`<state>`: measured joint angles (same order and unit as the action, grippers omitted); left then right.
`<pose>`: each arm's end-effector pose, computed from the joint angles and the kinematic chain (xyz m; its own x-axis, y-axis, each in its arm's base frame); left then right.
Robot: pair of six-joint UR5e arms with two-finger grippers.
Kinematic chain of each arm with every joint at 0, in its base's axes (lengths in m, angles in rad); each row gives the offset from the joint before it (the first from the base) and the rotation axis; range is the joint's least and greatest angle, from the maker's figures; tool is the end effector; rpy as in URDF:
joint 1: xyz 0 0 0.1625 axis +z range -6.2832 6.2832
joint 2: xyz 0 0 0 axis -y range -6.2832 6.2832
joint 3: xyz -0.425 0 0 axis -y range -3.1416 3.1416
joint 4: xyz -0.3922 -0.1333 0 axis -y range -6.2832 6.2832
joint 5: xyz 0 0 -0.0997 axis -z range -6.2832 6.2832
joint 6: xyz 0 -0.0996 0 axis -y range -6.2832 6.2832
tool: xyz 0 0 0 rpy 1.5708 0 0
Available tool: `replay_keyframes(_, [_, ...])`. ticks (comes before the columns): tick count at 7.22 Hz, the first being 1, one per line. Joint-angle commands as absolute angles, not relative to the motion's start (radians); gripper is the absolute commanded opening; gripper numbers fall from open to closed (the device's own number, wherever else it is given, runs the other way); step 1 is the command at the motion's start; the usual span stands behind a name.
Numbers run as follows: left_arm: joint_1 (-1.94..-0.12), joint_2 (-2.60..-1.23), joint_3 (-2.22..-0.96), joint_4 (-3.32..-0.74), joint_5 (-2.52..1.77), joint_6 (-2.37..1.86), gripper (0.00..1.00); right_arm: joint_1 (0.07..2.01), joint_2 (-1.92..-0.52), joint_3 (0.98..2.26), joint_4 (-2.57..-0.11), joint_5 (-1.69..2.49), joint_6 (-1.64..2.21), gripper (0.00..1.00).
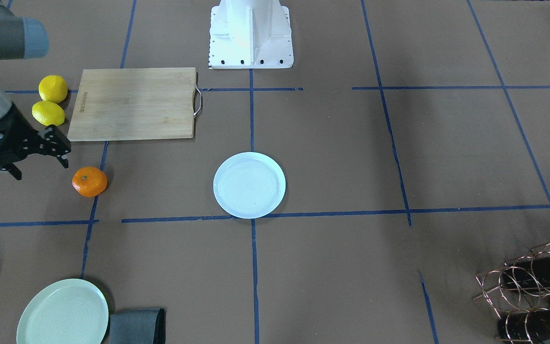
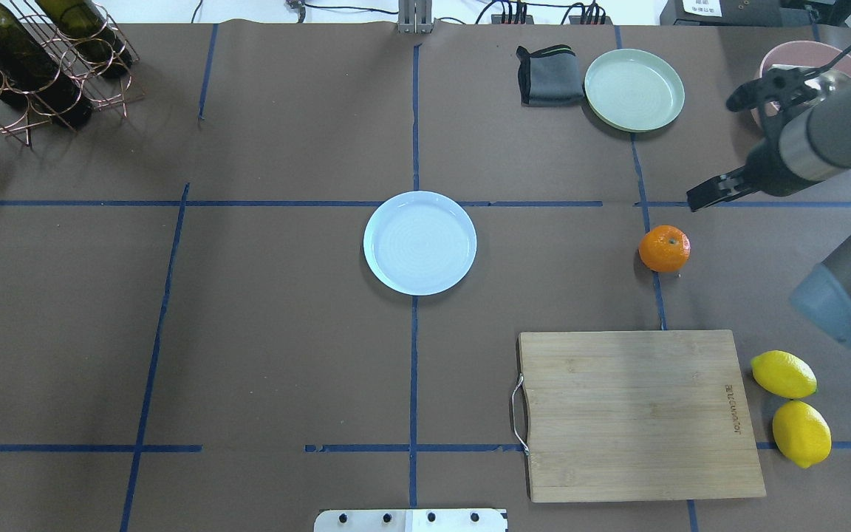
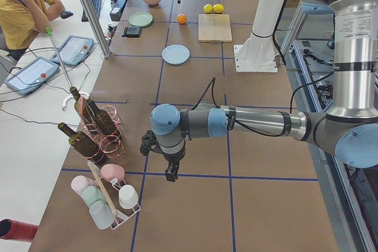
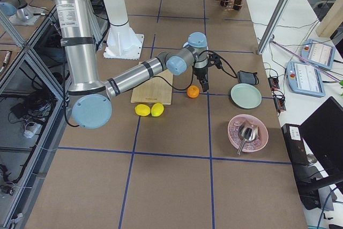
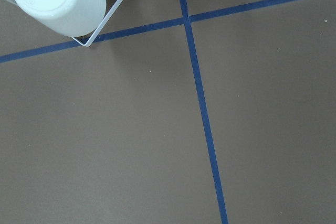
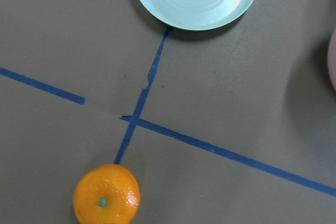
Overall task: Pick orange to plate
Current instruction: 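Reach the right gripper down over the orange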
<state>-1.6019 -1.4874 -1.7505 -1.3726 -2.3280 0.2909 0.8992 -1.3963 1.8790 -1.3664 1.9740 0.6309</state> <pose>-0.0787 -0.4446 0.6305 0.7027 0.1966 -0.6838 -0.1781 0.9791 0.0986 -0.2724 -0.4942 0.4066 0.7401 -0.2625 0.6191 0.0550 0.9412 0.3333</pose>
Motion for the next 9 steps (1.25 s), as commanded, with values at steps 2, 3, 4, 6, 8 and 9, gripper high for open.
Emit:
replay_keyframes(2, [-1.601,-1.493,-1.749,-1.371,-2.33,0.288,1.0,0.79,-1.374,1.789,-1.232,1.839,0.739,1.0])
replay_keyframes(3, [-1.601,-1.491,-1.749,-1.373,-2.33,0.288,1.0,0.792,-1.384,1.78,-1.23,1.838,0.739,1.0])
replay_keyframes(4, [-1.601,-1.493,-1.749,-1.373,-2.33,0.29,1.0,0.788,-1.384,1.757,-1.229,1.833,0.741,1.0])
replay_keyframes(6, [-1.601,-1.493,-1.753,-1.373,-2.332,0.288,1.0,0.77,-1.388,1.729,-1.229,1.821,0.749,1.0])
replay_keyframes(8, [-1.601,-1.493,-1.752,-1.376,-2.332,0.29,1.0,0.756,-1.388,1.726,-1.229,1.812,0.773,1.0])
replay_keyframes(9, [-1.601,-1.493,-1.752,-1.376,-2.332,0.29,1.0,0.738,-1.388,1.726,-1.227,1.796,0.791,1.0])
